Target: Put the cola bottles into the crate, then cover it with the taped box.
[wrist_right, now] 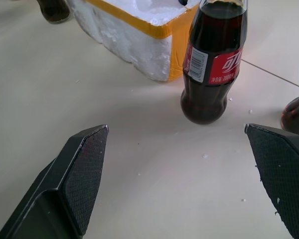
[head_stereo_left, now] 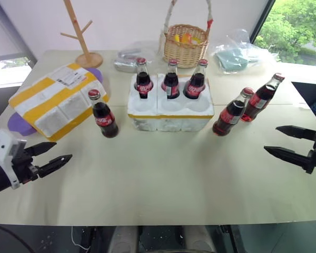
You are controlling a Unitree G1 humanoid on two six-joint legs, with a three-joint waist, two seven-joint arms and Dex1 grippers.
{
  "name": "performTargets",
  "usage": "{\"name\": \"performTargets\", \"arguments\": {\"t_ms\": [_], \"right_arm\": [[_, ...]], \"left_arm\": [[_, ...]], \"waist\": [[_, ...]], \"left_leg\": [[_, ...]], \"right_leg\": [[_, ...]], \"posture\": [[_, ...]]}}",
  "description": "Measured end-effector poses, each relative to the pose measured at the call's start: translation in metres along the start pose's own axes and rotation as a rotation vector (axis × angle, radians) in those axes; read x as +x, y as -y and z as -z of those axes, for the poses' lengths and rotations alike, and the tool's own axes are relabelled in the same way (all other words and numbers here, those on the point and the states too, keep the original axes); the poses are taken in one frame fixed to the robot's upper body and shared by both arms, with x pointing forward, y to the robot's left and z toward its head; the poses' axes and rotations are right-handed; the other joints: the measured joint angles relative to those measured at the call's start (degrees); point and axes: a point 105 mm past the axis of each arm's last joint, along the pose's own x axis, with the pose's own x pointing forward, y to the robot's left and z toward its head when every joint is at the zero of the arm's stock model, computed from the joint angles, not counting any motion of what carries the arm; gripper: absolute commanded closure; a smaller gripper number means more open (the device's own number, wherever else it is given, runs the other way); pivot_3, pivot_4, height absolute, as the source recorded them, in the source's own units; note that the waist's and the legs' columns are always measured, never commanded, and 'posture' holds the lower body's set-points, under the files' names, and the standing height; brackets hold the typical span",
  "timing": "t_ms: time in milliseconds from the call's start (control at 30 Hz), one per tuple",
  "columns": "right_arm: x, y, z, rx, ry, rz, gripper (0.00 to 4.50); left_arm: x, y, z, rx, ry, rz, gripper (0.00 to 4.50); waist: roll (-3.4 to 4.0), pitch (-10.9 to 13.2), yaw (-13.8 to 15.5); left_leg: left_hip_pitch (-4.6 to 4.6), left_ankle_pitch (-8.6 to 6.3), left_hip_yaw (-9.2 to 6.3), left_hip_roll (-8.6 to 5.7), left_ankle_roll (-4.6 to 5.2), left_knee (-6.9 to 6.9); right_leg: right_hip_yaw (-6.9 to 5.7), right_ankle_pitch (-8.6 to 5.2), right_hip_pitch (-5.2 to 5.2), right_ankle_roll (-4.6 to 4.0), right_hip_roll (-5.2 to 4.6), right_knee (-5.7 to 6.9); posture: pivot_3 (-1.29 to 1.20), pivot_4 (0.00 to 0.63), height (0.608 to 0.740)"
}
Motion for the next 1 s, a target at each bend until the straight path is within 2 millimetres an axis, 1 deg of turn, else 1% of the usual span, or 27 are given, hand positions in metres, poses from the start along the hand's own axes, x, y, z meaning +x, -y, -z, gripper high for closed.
{"name": "performTargets", "arguments": {"t_ms": [233, 300, 333, 467, 733, 900, 1000], "right_arm": [[0.004, -0.003, -0.003, 0.001, 0.003, 0.007, 0.00], [0.005, -0.005, -0.004, 0.009, 0.004, 0.006, 0.00], [0.006, -0.006, -0.004, 0.019, 0.004, 0.005, 0.00], [0.007, -0.011, -0.005, 0.049, 0.009, -0.006, 0.00], [0.007, -0.013, -0.010, 0.018, 0.010, 0.012, 0.00], [0.008, -0.015, -0.011, 0.017, 0.009, 0.008, 0.00], [0.009, -0.017, -0.018, 0.019, 0.017, -0.011, 0.00]], "left_arm": [[0.001, -0.002, 0.000, 0.003, -0.005, -0.012, 0.67], [0.002, -0.001, 0.001, -0.007, -0.009, -0.005, 0.14], [0.002, 0.000, 0.002, -0.017, -0.011, 0.004, 0.03], [0.004, 0.003, 0.000, -0.031, -0.003, 0.028, 0.03], [0.008, 0.009, -0.002, -0.040, -0.004, 0.058, 0.03], [0.011, 0.013, -0.008, -0.028, 0.016, 0.072, 0.03], [0.017, 0.017, -0.013, -0.034, 0.047, 0.097, 0.03]], "waist": [[0.00, 0.0, 0.0], [0.00, 0.0, 0.0], [0.00, 0.0, 0.0], [0.00, 0.0, 0.0], [0.00, 0.0, 0.0], [0.00, 0.0, 0.0], [0.00, 0.0, 0.0]], "left_leg": [[0.00, 0.00, 0.00, 0.00, 0.00, 0.02], [0.00, 0.00, 0.00, 0.00, 0.00, 0.02], [0.00, 0.00, 0.00, 0.00, 0.00, 0.04], [0.00, 0.00, 0.00, 0.00, 0.00, 0.09], [0.01, 0.00, 0.00, 0.00, 0.00, 0.20], [0.02, 0.00, 0.00, 0.00, 0.01, 0.22], [0.02, 0.01, 0.00, 0.00, 0.01, 0.27]], "right_leg": [[0.00, 0.00, 0.01, 0.00, 0.01, 0.02], [0.00, 0.01, 0.02, 0.00, 0.01, 0.02], [0.00, 0.01, 0.01, 0.00, 0.01, 0.04], [0.00, 0.01, 0.03, 0.00, 0.01, 0.08], [0.00, 0.03, 0.07, -0.02, 0.01, 0.12], [0.00, 0.03, 0.07, -0.02, 0.02, 0.17], [0.01, 0.03, 0.07, -0.02, 0.02, 0.24]], "posture": [[0.00, 0.150, 0.739], [0.00, 0.150, 0.739], [0.00, 0.150, 0.739], [0.00, 0.150, 0.739], [0.00, 0.150, 0.739], [0.00, 0.150, 0.739], [0.00, 0.150, 0.739]]}}
